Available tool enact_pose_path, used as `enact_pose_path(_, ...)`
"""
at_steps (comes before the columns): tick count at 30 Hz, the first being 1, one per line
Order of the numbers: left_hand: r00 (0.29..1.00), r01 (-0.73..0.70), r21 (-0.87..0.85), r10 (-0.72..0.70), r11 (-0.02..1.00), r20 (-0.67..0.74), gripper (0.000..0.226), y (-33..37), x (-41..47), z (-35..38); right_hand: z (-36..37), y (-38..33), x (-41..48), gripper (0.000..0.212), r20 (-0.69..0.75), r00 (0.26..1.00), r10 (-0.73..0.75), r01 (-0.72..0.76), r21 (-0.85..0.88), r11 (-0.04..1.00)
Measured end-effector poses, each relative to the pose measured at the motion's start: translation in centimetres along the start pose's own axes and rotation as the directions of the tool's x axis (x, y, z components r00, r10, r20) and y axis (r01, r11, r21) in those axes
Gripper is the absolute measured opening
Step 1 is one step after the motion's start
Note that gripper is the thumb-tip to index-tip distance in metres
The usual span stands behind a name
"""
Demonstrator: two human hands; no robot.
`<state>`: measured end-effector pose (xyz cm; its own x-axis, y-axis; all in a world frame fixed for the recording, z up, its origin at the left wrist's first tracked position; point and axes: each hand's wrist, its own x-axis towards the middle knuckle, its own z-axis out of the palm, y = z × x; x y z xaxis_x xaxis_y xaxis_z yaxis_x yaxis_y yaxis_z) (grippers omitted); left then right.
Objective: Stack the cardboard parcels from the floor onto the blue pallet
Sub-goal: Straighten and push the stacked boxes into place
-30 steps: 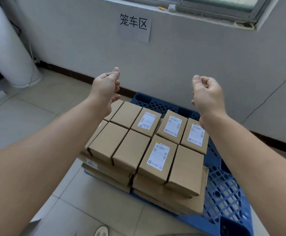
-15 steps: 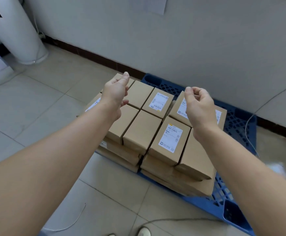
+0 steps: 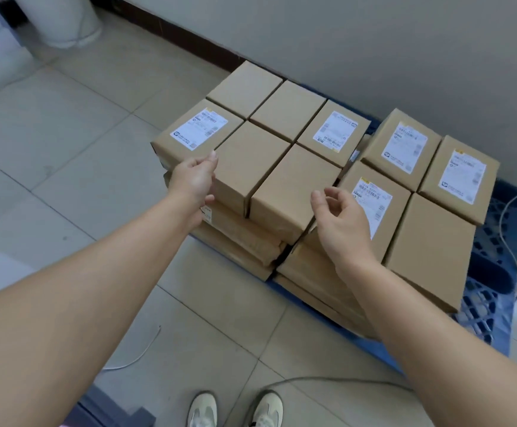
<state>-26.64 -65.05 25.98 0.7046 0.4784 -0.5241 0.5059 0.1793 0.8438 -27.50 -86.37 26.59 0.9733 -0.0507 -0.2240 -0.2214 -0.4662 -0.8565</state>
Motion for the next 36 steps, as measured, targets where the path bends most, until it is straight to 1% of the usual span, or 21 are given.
enact_pose_path(3, 0.999, 0.02, -0.005, -0.02, 1.0, -0.035, 0.02, -3.6, 2.1, -0.8, 2.3, 3.1, -0.2, 0.047, 0.042, 0.998, -0.046, 0.049, -0.063, 0.997)
enact_pose_path(6, 0.997, 0.044, 0.038, -0.041, 0.998, -0.066, 0.019, -7.7, 4.5, -1.5, 5.0, 6.8, 0.1, 0.043, 0.059, 0.995, -0.079, 0.086, -0.131, 0.988)
enact_pose_path(8, 0.996, 0.061, 0.05, -0.058, 0.997, -0.062, 0.019, -10.2, 6.1, -1.7, 6.7, 9.1, 0.5, 0.04, 0.071, 0.993, -0.095, 0.106, -0.184, 0.977)
enact_pose_path(10, 0.996, 0.064, 0.047, -0.062, 0.997, -0.057, 0.021, -12.5, 8.0, -2.0, 8.1, 11.1, 1.0, 0.038, 0.087, 0.988, -0.129, 0.147, -0.25, 0.957)
enact_pose_path(12, 0.996, 0.054, 0.055, -0.051, 0.997, -0.067, 0.02, -14.4, 10.0, -2.6, 9.3, 12.9, 1.6, 0.037, 0.107, 0.977, -0.186, 0.212, -0.354, 0.911)
enact_pose_path(14, 0.997, 0.029, 0.056, -0.024, 0.998, -0.079, 0.03, -15.8, 12.1, -3.1, 10.3, 14.4, 2.2, 0.035, 0.138, 0.956, -0.259, 0.293, -0.493, 0.819)
enact_pose_path(15, 0.996, 0.02, 0.056, -0.015, 0.998, -0.087, 0.037, -16.3, 13.3, -3.3, 10.8, 15.2, 2.6, 0.033, 0.153, 0.94, -0.307, 0.337, -0.574, 0.747)
enact_pose_path(17, 0.993, -0.014, 0.028, 0.017, 1.0, -0.118, 0.038, -17.2, 15.6, -3.8, 11.7, 16.6, 3.4, 0.026, 0.189, 0.881, -0.433, 0.424, -0.72, 0.549)
enact_pose_path(18, 0.989, -0.026, 0.0, 0.025, 1.0, -0.143, 0.035, -17.5, 16.6, -3.8, 12.1, 17.3, 3.8, 0.021, 0.204, 0.844, -0.496, 0.448, -0.775, 0.445)
enact_pose_path(19, 0.985, -0.036, -0.028, 0.03, 0.999, -0.171, 0.035, -17.6, 17.7, -3.9, 12.5, 17.9, 4.3, 0.017, 0.201, 0.814, -0.545, 0.448, -0.815, 0.367)
enact_pose_path(20, 0.979, -0.053, -0.042, 0.044, 0.998, -0.201, 0.039, -17.7, 18.7, -3.9, 12.8, 18.4, 4.6, 0.014, 0.185, 0.789, -0.585, 0.434, -0.843, 0.318)
enact_pose_path(22, 0.958, -0.098, -0.013, 0.091, 0.995, -0.274, 0.057, -17.8, 20.7, -4.1, 13.2, 19.3, 5.1, 0.013, 0.155, 0.736, -0.659, 0.417, -0.871, 0.26)
enact_pose_path(23, 0.945, -0.124, 0.02, 0.125, 0.992, -0.303, 0.063, -17.6, 21.5, -4.1, 13.2, 19.6, 5.3, 0.013, 0.142, 0.706, -0.694, 0.413, -0.878, 0.241)
enact_pose_path(25, 0.923, -0.18, 0.055, 0.188, 0.982, -0.335, 0.067, -17.4, 22.8, -4.3, 13.3, 20.1, 5.3, 0.017, 0.127, 0.66, -0.74, 0.401, -0.893, 0.205)
enact_pose_path(27, 0.917, -0.237, 0.058, 0.243, 0.97, -0.317, 0.065, -17.3, 24.0, -4.3, 13.2, 20.6, 5.2, 0.021, 0.112, 0.637, -0.762, 0.385, -0.903, 0.19)
enact_pose_path(29, 0.913, -0.285, 0.09, 0.299, 0.954, -0.278, 0.056, -17.5, 24.6, -4.2, 13.3, 20.9, 5.1, 0.022, 0.093, 0.623, -0.776, 0.382, -0.902, 0.199)
enact_pose_path(32, 0.902, -0.323, 0.113, 0.342, 0.94, -0.265, 0.044, -17.8, 25.3, -4.3, 13.5, 21.0, 5.0, 0.02, 0.054, 0.63, -0.775, 0.368, -0.899, 0.236)
enact_pose_path(36, 0.897, -0.294, 0.135, 0.322, 0.946, -0.304, 0.05, -17.7, 25.2, -4.7, 13.2, 21.0, 4.9, 0.018, 0.01, 0.67, -0.742, 0.332, -0.899, 0.288)
